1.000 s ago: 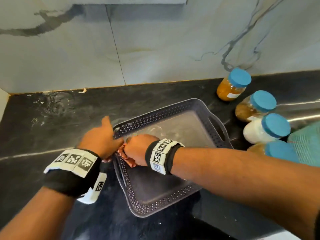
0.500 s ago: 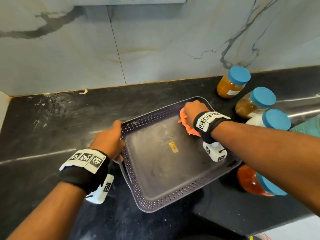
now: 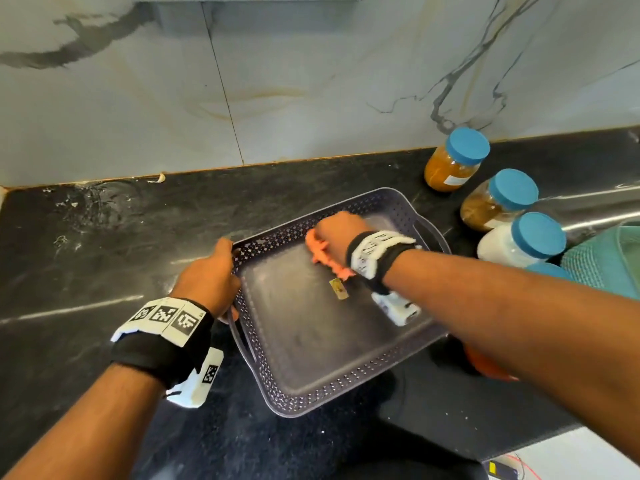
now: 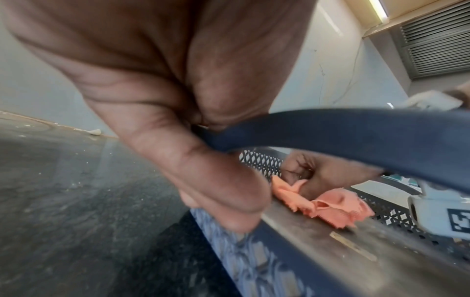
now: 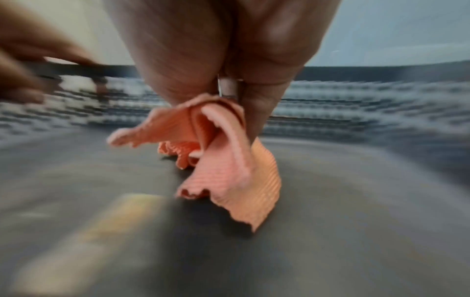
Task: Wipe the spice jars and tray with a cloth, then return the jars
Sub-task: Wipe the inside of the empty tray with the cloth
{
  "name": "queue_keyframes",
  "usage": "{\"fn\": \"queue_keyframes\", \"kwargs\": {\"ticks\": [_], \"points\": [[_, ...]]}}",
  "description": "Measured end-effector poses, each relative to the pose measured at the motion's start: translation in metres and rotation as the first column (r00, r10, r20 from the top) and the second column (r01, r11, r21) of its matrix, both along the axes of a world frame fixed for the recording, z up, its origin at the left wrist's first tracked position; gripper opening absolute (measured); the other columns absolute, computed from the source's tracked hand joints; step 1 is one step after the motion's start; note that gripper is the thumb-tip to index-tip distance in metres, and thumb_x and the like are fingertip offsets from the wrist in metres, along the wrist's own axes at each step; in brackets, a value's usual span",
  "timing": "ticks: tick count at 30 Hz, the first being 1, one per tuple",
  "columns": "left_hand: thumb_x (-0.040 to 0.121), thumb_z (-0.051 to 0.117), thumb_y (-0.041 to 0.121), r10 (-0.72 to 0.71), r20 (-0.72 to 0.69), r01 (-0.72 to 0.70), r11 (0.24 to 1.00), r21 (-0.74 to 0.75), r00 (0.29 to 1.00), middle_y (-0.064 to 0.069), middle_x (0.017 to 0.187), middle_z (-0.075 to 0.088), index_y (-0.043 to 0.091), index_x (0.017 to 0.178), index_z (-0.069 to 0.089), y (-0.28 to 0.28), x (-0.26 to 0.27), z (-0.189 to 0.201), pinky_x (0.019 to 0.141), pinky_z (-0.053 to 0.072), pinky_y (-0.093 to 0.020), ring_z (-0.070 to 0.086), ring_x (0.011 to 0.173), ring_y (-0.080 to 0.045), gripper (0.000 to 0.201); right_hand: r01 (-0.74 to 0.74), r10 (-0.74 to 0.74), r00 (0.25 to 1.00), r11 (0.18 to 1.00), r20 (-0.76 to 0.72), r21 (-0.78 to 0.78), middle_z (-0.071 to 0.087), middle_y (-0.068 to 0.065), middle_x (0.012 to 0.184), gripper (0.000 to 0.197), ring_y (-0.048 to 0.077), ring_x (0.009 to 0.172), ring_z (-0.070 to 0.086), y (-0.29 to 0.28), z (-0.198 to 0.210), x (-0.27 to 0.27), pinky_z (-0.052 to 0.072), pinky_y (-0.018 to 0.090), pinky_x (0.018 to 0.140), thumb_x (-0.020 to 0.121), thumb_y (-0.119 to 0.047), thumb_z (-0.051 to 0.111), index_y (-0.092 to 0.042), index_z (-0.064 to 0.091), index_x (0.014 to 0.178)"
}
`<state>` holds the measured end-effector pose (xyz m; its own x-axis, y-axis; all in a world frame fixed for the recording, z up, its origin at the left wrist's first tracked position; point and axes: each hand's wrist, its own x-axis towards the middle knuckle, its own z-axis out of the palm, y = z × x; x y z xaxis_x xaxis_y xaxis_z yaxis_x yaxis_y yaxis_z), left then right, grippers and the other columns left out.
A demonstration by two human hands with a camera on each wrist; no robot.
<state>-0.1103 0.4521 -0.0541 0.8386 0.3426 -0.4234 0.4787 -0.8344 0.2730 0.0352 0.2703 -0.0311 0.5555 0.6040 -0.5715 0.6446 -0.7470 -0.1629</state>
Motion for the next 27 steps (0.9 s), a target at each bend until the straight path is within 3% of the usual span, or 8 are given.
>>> {"fn": "queue_keyframes", "kwargs": {"ticks": [3,5,7,13,17,20,23,27], "points": [[0.095,0.05,0.008,0.009,-0.001,-0.009,1.0,0.006,1.0,-0.011,0.066,0.054,0.008,0.116,0.034,-0.002,0.001,-0.001,0.059,0.038,-0.036,0.053,0.063,-0.033,0.026,0.186,-0.178,0.966,0.982,0.187,-0.027,0.069,0.004,0.084,0.015,0.021,0.089,0.071,-0.048,0.002,0.035,0.045,0.025,0.064,0.093,-0.025,0.057,-0.023,0.066,0.08],[0.096,0.048,0.007,0.023,-0.006,-0.023,0.999,0.022,1.0,-0.009,0.063,0.052,0.009,0.107,0.03,-0.005,0.004,-0.001,0.058,0.038,-0.036,0.051,0.059,-0.03,0.021,0.217,-0.208,0.968,0.975,0.142,-0.051,0.072,0.009,0.094,0.016,0.028,0.095,0.07,-0.044,0.001,0.036,0.052,0.029,0.073,0.091,-0.022,0.063,-0.015,0.066,0.077],[0.097,0.05,0.008,0.044,0.007,-0.044,0.998,0.04,0.999,-0.01,0.066,0.052,0.011,0.102,0.028,-0.008,0.005,-0.004,0.061,0.039,-0.038,0.052,0.063,-0.032,0.023,0.163,-0.161,0.986,0.984,0.046,-0.064,0.074,0.016,0.099,0.027,0.032,0.099,0.071,-0.021,0.001,0.019,0.058,0.037,0.082,0.09,-0.017,0.067,-0.013,0.059,0.064],[0.098,0.051,0.011,0.06,0.006,-0.06,0.996,0.068,0.998,-0.023,0.088,0.064,0.01,0.1,0.026,-0.013,0.005,-0.004,0.066,0.04,-0.042,0.057,0.074,-0.037,0.025,-0.259,0.266,0.962,0.961,-0.064,0.101,0.073,0.007,0.103,0.018,0.022,0.09,0.069,0.052,0.005,-0.087,0.049,0.025,0.07,0.097,-0.011,0.058,-0.007,0.07,0.109],[0.098,0.051,0.009,0.051,0.028,-0.053,0.996,0.076,0.998,-0.019,0.078,0.062,0.011,0.1,0.024,-0.012,0.001,-0.002,0.064,0.037,-0.041,0.048,0.066,-0.031,0.028,-0.189,0.196,0.976,0.979,-0.094,0.079,0.067,0.003,0.075,0.017,0.024,0.076,0.067,0.03,-0.004,-0.062,0.047,0.027,0.065,0.095,-0.012,0.057,-0.011,0.072,0.086],[0.098,0.05,0.007,0.034,0.022,-0.036,0.995,0.094,0.999,-0.007,0.062,0.048,0.012,0.101,0.022,-0.013,-0.001,-0.002,0.062,0.036,-0.041,0.043,0.056,-0.027,0.028,-0.034,0.036,0.999,0.998,0.028,-0.062,0.068,0.0,0.065,0.031,0.022,0.07,0.069,-0.02,-0.007,-0.003,0.048,0.027,0.065,0.085,-0.011,0.056,-0.015,0.054,0.054],[0.098,0.048,0.006,0.04,0.028,-0.042,0.996,0.084,0.999,-0.013,0.068,0.057,0.012,0.099,0.023,-0.013,-0.001,-0.001,0.062,0.038,-0.041,0.046,0.057,-0.029,0.026,0.099,-0.079,0.986,0.986,0.15,-0.131,0.057,-0.003,0.065,0.025,0.027,0.075,0.067,-0.052,-0.011,0.026,0.045,0.029,0.065,0.087,-0.012,0.059,-0.018,0.054,0.063],[0.098,0.048,0.007,0.057,0.022,-0.059,0.996,0.072,0.998,-0.017,0.073,0.056,0.01,0.1,0.025,-0.014,0.003,-0.003,0.064,0.039,-0.043,0.05,0.065,-0.034,0.024,0.09,-0.075,0.986,0.991,0.148,-0.103,0.069,0.004,0.087,0.023,0.025,0.088,0.07,-0.039,-0.009,0.009,0.049,0.028,0.066,0.086,-0.022,0.066,-0.022,0.052,0.068]]}}
